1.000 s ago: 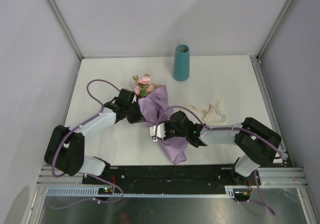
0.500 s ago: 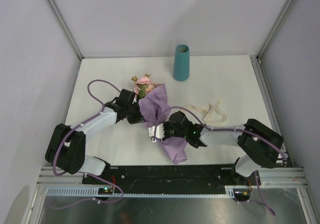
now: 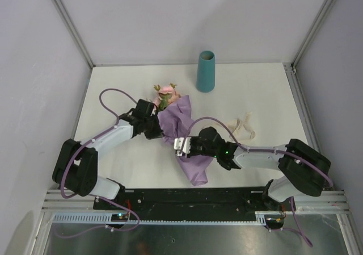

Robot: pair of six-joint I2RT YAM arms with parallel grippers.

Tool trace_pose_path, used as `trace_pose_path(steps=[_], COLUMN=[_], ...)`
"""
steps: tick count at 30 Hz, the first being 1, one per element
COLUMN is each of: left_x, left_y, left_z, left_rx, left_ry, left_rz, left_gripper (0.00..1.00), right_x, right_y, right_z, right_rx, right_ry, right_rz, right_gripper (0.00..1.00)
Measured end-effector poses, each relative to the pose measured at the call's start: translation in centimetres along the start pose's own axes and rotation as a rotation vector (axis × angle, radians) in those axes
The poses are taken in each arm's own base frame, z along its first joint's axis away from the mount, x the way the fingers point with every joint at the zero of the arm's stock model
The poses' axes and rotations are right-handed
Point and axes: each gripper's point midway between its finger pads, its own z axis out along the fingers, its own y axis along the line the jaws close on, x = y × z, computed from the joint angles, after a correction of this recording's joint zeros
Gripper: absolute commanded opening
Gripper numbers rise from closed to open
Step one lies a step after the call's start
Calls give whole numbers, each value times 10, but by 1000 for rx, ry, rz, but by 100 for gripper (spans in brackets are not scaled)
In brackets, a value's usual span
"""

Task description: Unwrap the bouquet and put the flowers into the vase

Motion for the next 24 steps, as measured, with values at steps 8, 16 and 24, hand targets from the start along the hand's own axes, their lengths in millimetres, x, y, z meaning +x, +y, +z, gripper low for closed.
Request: trace_pose_path(steps=[8,16,24], left_x=[-2,1,-4], left_y=[-3,-4,-23], left_z=[-4,-5,-10], left_rx=[21,24,41], left_ry=[7,28,-10], left_rz=[-17,-19,28], left_gripper=[0,0,0], right_x=[-1,2,-17], right_y=[-10,-3,-25], right_z=[-25,-28,-6], right_rx=[83,88,128], right_ry=[-69,-90,-68], right_rz=[151,232,136], right_gripper=[0,0,0])
